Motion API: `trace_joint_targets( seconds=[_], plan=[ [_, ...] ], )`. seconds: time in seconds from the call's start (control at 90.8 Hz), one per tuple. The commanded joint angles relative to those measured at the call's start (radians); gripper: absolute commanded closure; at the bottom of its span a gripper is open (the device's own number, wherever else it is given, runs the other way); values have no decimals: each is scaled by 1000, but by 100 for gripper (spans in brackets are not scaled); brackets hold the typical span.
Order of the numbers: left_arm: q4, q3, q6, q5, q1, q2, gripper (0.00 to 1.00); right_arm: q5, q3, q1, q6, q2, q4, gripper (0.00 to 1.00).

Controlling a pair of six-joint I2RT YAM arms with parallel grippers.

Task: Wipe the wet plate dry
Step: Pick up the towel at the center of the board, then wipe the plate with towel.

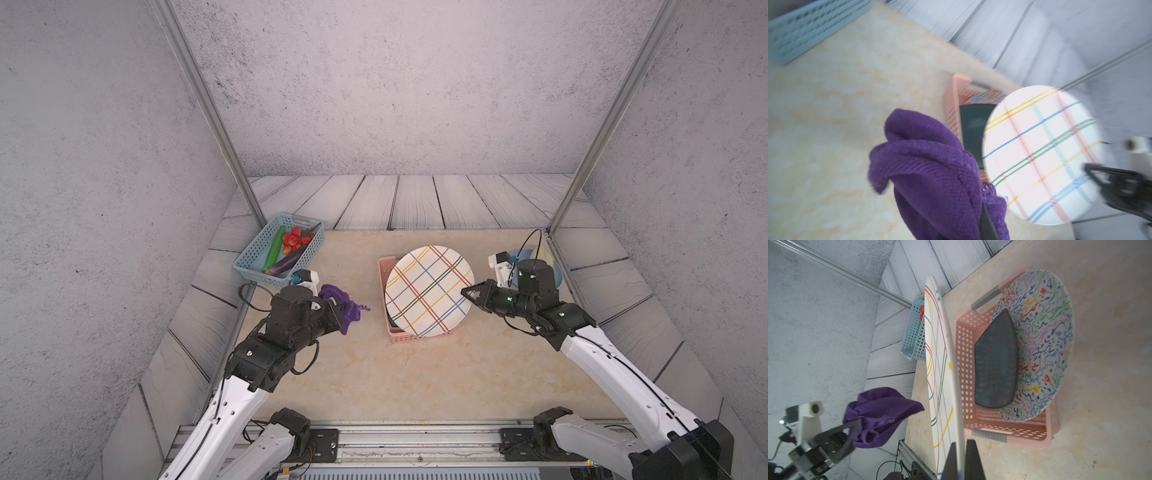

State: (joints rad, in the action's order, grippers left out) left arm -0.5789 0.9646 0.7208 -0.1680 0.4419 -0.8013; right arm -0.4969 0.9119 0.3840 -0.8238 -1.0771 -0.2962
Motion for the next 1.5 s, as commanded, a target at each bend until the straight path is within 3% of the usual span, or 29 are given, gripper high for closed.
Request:
trace_joint_targets(
  seconds=[0.0, 0.088, 0.198, 0.363, 0.495, 0.616, 0.683, 0.782, 0.98, 1.2, 1.31, 1.486],
  plan=[
    [-4, 24, -57, -170, 18, -121, 100, -34, -6, 31, -84, 41, 166, 100],
    [24, 17, -65, -167, 27, -173, 100, -13, -12, 55, -116, 55, 195, 100],
    [113, -26, -60, -262, 49, -197, 100, 4, -12, 71, -142, 78, 214, 100],
    [200, -66, -85, -312, 179, -210, 100, 7, -2, 88, -162, 82, 249, 100],
    [168, -58, -89, -224, 224, -224, 100, 14, 4, 119, -164, 74, 273, 100],
    [32, 1, -97, 39, 207, -219, 100, 9, 0, 152, -166, 83, 288, 100],
    [-7, 20, -91, 95, 158, -206, 100, 9, -8, 168, -162, 99, 290, 100],
    [21, 20, -72, 30, 100, -199, 100, -2, -20, 185, -137, 125, 286, 100],
    [160, 48, -64, -163, 99, -262, 100, -62, -40, 263, -76, 103, 325, 100],
    [248, 101, -130, -218, 127, -310, 100, -68, -17, 327, -64, 57, 376, 100],
    [274, 98, -163, -273, 178, -334, 100, -42, 14, 326, -65, 44, 392, 100],
    [264, 0, -203, -355, 253, -326, 100, 107, 63, 323, -65, 66, 390, 100]
  ],
)
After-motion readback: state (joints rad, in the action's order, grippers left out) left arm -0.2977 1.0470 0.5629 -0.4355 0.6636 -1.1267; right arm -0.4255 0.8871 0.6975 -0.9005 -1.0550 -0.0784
